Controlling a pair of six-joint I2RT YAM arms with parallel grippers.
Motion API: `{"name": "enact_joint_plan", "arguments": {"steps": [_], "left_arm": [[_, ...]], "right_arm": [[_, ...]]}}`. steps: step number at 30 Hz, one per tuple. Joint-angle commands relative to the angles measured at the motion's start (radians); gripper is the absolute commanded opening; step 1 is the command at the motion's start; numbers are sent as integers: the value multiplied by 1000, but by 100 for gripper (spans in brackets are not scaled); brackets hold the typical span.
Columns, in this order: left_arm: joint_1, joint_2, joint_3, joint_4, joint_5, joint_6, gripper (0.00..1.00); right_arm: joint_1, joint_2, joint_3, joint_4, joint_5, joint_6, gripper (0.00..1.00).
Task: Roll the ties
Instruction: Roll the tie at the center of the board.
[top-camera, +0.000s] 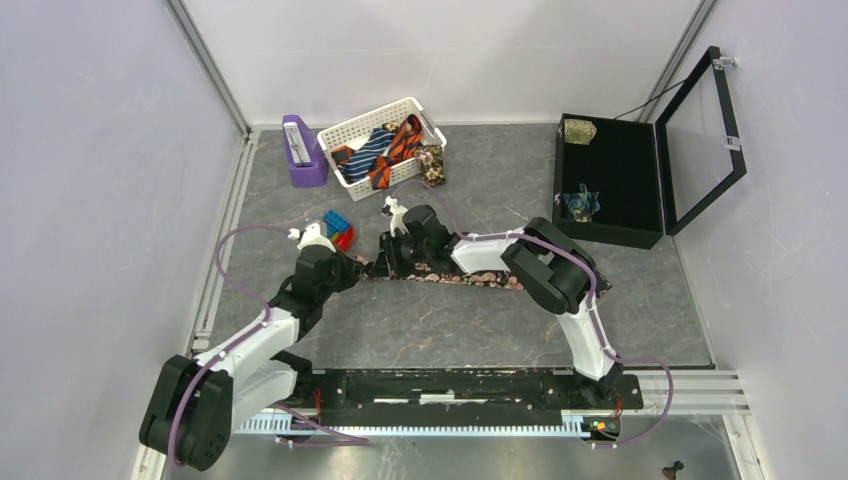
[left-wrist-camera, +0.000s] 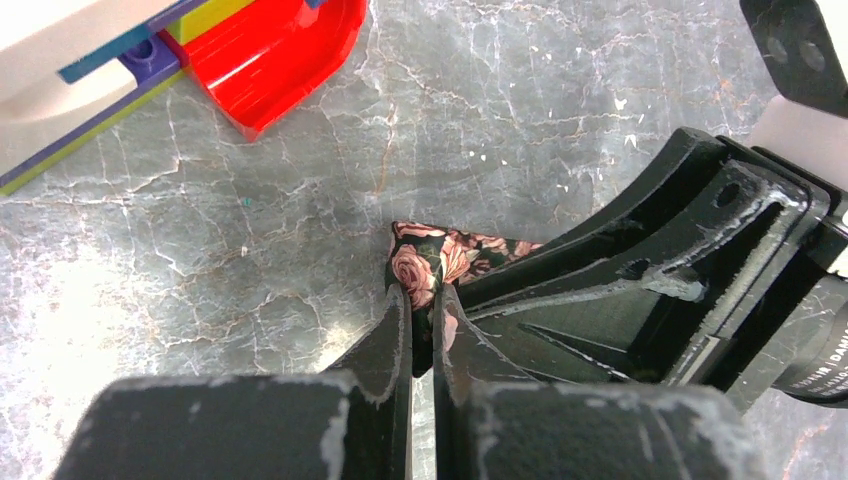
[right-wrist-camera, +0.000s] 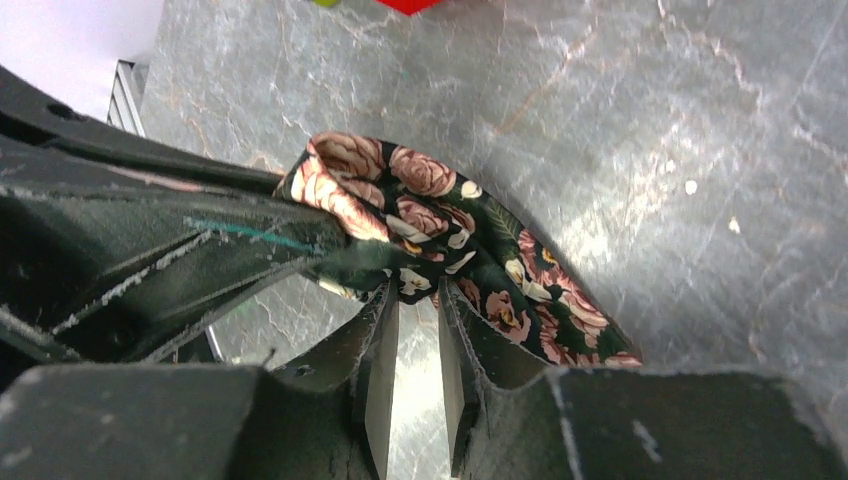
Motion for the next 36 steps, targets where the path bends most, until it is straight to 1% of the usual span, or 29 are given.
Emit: {"name": "enact_joint_plan", "arguments": {"steps": [1, 10, 18, 25, 36], "left_arm": [[-12, -8, 55, -14, -21, 50, 2], [-36, 5, 95, -75, -73, 75, 2], [-119, 107, 126, -74, -182, 85, 2], [-179, 190, 174, -86, -264, 88, 2], [-248, 272, 200, -98, -371, 98, 2]], "right_arm": [[7, 32, 84, 20, 7, 7, 28], [7, 80, 148, 20, -8, 16, 28], [5, 101, 197, 9, -19, 26, 28], [-9, 75, 135, 21, -26, 16, 28], [-48, -39, 33, -15, -17, -29, 28]]}}
